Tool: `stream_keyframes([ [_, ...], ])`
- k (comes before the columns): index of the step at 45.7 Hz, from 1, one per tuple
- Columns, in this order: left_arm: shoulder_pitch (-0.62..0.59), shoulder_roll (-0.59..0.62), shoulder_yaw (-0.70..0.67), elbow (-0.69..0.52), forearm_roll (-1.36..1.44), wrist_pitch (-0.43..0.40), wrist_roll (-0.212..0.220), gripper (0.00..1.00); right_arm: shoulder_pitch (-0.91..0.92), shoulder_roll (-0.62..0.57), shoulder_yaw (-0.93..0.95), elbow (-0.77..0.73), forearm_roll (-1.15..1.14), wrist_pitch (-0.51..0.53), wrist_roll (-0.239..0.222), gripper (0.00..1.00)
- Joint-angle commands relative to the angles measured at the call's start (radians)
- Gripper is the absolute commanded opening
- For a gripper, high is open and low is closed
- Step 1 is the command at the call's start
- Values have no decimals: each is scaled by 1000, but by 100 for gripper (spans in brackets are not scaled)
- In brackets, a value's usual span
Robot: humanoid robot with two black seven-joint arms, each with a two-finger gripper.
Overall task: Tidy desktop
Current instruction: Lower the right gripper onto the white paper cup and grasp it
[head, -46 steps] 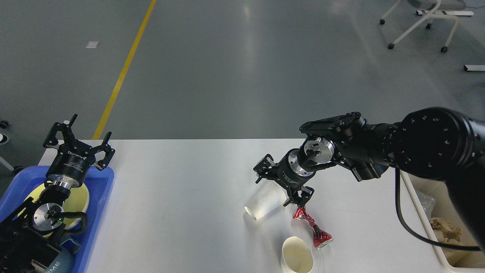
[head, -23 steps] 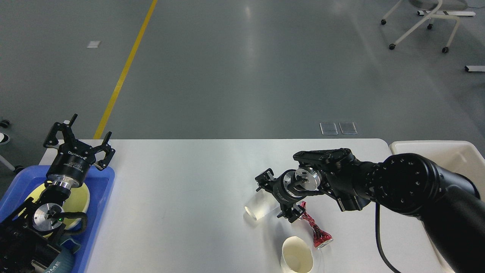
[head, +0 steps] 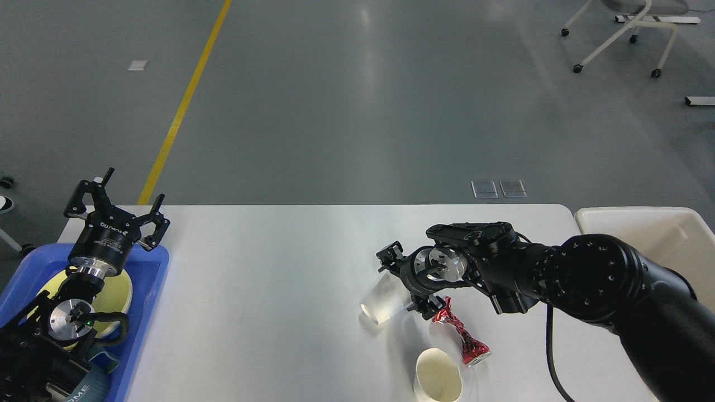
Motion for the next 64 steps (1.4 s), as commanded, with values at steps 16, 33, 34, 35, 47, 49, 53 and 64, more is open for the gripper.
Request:
stream_keyframes([
  [16, 0, 0, 0, 0, 0, 0, 0, 96, -29, 0, 25, -8, -87, -36, 14, 90],
  [33, 0, 0, 0, 0, 0, 0, 0, 96, -35, 5, 37, 6, -90, -30, 28, 15],
  [34, 0, 0, 0, 0, 0, 0, 0, 96, -35, 5, 37, 6, -89, -31, 28, 12],
  [35, 0, 0, 0, 0, 0, 0, -1, 96, -33, 5, 37, 6, -87, -33, 28, 10],
  [47, 0, 0, 0, 0, 0, 0, 0, 96, 39, -11, 39, 91, -77, -36, 26, 0],
  [49, 0, 0, 0, 0, 0, 0, 0, 96, 54, -14, 39, 104, -78, -36, 26, 0],
  [53, 0, 0, 0, 0, 0, 0, 0, 96, 85, -37, 39, 123, -84, -34, 23, 0],
  [64, 0, 0, 0, 0, 0, 0, 0, 96, 276, -156, 10, 347, -89, -13, 18, 0],
])
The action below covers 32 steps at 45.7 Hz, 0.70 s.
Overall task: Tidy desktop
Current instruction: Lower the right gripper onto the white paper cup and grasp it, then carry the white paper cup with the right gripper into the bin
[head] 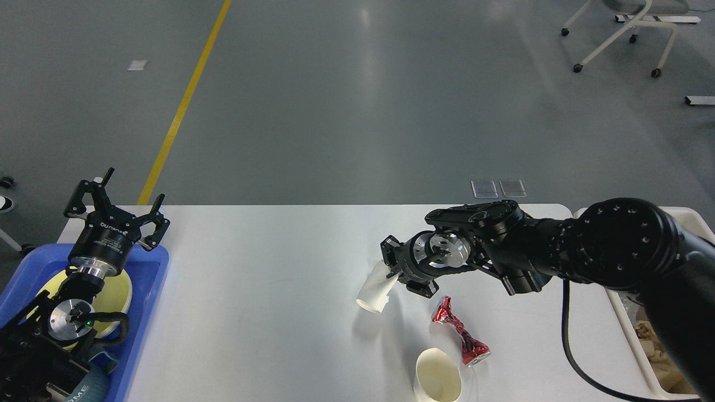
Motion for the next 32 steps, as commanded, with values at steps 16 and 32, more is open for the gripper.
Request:
stream_keyframes([
  [16, 0, 0, 0, 0, 0, 0, 0, 96, 650, -203, -317, 478, -88, 369, 6, 0],
  [32, 0, 0, 0, 0, 0, 0, 0, 96, 930, -324, -327, 799, -418, 517, 4, 0],
])
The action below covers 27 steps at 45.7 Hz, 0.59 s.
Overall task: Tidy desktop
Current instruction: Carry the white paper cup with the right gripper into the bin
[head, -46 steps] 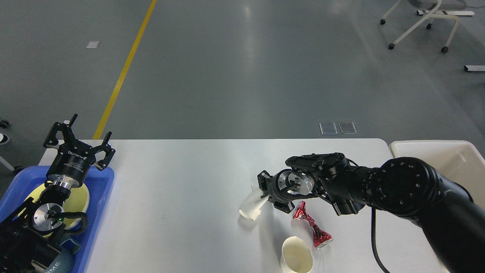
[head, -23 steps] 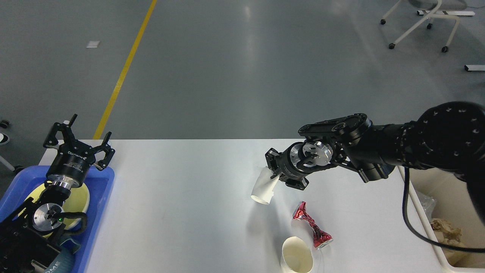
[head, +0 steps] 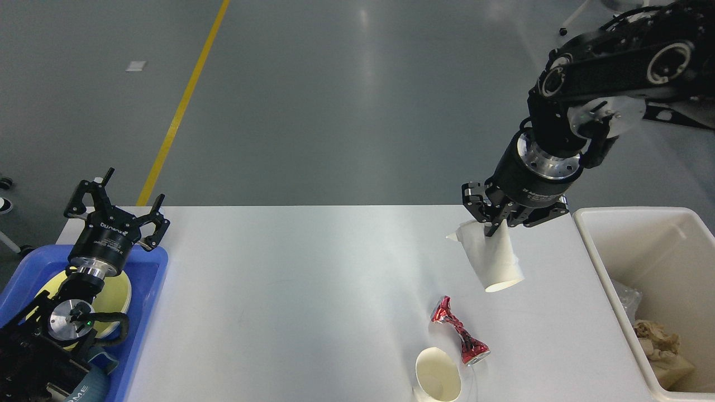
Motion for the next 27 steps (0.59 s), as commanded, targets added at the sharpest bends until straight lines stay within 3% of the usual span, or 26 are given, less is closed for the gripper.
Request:
stream_keyframes([
  [1, 0, 0, 0, 0, 0, 0, 0, 96, 25, -14, -2, 61, -39, 6, -3, 0],
  [15, 0, 0, 0, 0, 0, 0, 0, 96, 24, -32, -54, 54, -28, -14, -3, 0],
  [27, 0, 0, 0, 0, 0, 0, 0, 96, -71, -193, -166, -30, -53, -41, -2, 0],
])
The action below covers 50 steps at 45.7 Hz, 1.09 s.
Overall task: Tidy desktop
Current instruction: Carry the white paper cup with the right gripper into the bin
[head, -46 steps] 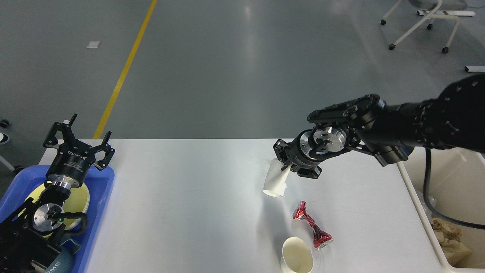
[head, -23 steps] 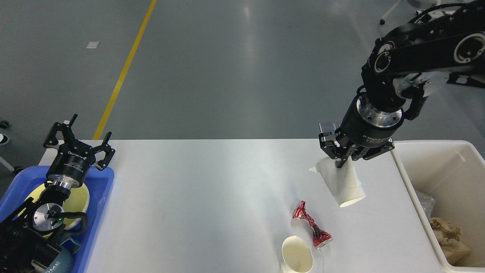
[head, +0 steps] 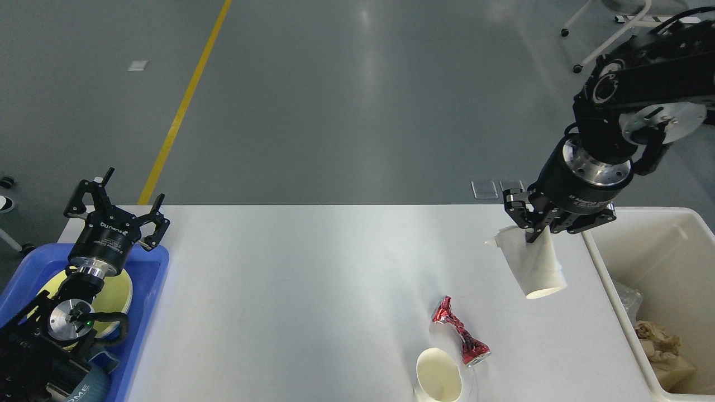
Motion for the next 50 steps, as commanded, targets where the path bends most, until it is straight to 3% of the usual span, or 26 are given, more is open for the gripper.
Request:
stream_keyframes([
  [1, 0, 0, 0, 0, 0, 0, 0, 96, -88, -86, -76, -81, -16, -22, 2, 0],
  [12, 0, 0, 0, 0, 0, 0, 0, 96, -347, -326, -35, -354, -171, -40, 3, 0],
  [23, 0, 0, 0, 0, 0, 0, -1, 96, -758, -432, 215, -725, -253, -50, 8, 0],
  [31, 0, 0, 0, 0, 0, 0, 0, 96, -1129, -383, 418, -970, -256, -197, 23, 0],
  [38, 0, 0, 0, 0, 0, 0, 0, 96, -1355, -253, 427, -1092, -269, -445, 93, 0],
  [50, 0, 0, 0, 0, 0, 0, 0, 96, -1573, -69, 423, -1295, -268, -686, 104, 0],
])
